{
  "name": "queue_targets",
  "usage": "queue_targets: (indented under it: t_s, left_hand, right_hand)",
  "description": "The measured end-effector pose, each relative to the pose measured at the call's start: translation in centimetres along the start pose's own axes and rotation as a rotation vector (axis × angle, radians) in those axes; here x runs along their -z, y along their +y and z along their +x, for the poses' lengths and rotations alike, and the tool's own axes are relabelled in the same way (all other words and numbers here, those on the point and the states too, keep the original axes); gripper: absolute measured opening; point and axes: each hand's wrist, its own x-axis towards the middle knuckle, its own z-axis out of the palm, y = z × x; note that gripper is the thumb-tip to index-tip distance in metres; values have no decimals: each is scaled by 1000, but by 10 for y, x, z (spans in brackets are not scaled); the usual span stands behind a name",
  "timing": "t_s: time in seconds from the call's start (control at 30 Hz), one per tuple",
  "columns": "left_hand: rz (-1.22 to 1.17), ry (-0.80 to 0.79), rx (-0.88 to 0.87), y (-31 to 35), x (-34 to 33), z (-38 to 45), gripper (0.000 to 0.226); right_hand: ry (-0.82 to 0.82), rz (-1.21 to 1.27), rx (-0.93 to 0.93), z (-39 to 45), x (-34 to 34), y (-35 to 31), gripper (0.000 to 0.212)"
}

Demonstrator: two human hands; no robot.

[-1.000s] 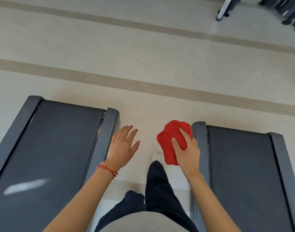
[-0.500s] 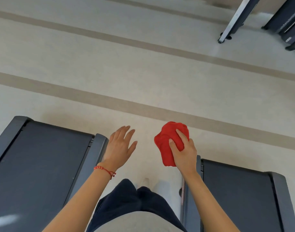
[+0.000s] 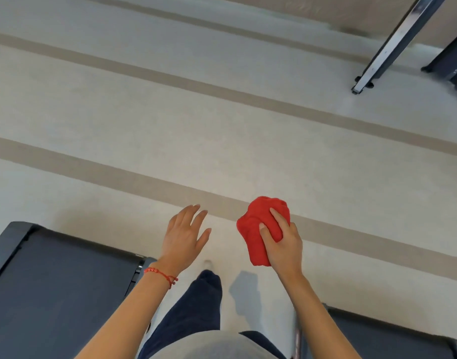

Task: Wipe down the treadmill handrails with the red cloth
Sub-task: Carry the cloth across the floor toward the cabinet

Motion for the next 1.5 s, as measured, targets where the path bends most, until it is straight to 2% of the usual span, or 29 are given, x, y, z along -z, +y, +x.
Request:
queue_targets:
  t_s: [0.1,0.23,0.37,0.43,0.63,0.73,0.97,1.03,1.13,1.3,1.43,1.5]
  left_hand:
    - [0,45,10,-22,11,43,40]
    - [-3,25,54,-45,29,92,42]
    - [-25,24,93,-58,42,130,69]
    - [-32,14,120,-65,47,153,75]
    - [-46,99,266,-89,53,220,48]
    - [-78,128,340,-99,60,256,64]
    - [-101,184,529,-108,76,314,82]
    - [-123,190,599,-114,77,323,74]
    - [-135,258,687,-125,75,327,47]
    - [-132,309,817,-153,82,323,43]
    - [-142,364,896,-182,95,315,53]
    - [-140,420,925,-202,102,311,41]
  right_hand:
    - [-4,-9,17,45,-16,-23,45]
    - [-15,-10,39,96,-35,-48,45]
    - [-48,-20,71,137,-52,-67,45]
    - [-69,-36,86,166,-62,-76,45]
    - [-185,-77,171,252,-93,-105,46]
    - [-252,-91,220,304,-108,-125,45]
    - [-410,-128,393,402,-136,-177,45]
    - [-463,-145,425,421,-149,-190,45]
    - [-539,-155,472,437,-170,-206,45]
    - [-657,-173,531,446,-216,-232,45]
    - [-758,-183,584,442,-260,-257,45]
    - [-804,-189,609,439,-285,-272,45]
